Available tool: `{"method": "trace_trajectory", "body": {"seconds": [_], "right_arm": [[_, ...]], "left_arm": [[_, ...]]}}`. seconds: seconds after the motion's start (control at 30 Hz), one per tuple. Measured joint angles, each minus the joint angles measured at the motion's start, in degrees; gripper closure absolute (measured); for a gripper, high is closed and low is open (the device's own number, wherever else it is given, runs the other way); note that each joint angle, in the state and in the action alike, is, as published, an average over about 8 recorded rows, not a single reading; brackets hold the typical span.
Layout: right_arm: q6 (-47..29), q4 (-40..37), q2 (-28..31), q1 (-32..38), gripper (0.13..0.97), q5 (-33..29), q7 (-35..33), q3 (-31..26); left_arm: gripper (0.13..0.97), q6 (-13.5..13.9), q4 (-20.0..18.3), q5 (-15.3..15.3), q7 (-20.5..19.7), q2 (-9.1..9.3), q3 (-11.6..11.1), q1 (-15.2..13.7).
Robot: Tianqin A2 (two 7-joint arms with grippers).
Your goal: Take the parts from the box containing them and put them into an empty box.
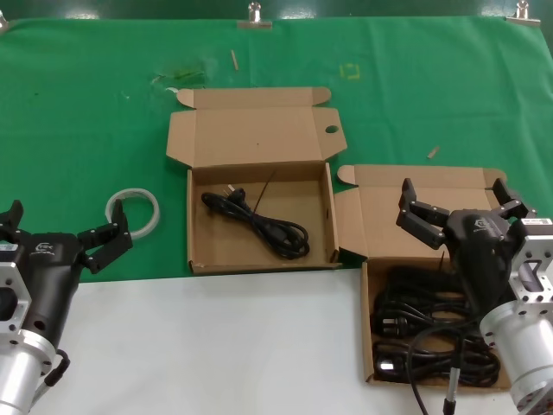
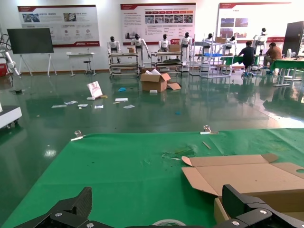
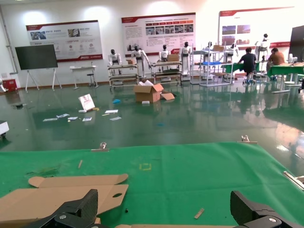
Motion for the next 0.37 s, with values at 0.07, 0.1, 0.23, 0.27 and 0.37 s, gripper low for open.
{"method": "trace_trajectory", "body": {"seconds": [0.07, 0.1, 0.23, 0.27, 0.37], "right_arm": [[0.00, 0.00, 0.00, 0.00, 0.129, 0.00, 0.00, 0.00], [0.00, 0.00, 0.00, 0.00, 0.129, 0.00, 0.00, 0.00], [0.00, 0.00, 0.00, 0.00, 0.129, 0.00, 0.00, 0.00], [0.00, 0.00, 0.00, 0.00, 0.129, 0.00, 0.00, 0.00], [0.00, 0.00, 0.00, 0.00, 0.129, 0.00, 0.00, 0.00]], "left_arm": [[0.132, 0.00, 0.00, 0.00, 0.00, 0.00, 0.00, 0.00], [0.132, 0.00, 0.00, 0.00, 0.00, 0.00, 0.00, 0.00], [0.132, 0.00, 0.00, 0.00, 0.00, 0.00, 0.00, 0.00], [0.132, 0.00, 0.00, 0.00, 0.00, 0.00, 0.00, 0.00], [0.132, 0.00, 0.00, 0.00, 0.00, 0.00, 0.00, 0.00]]}}
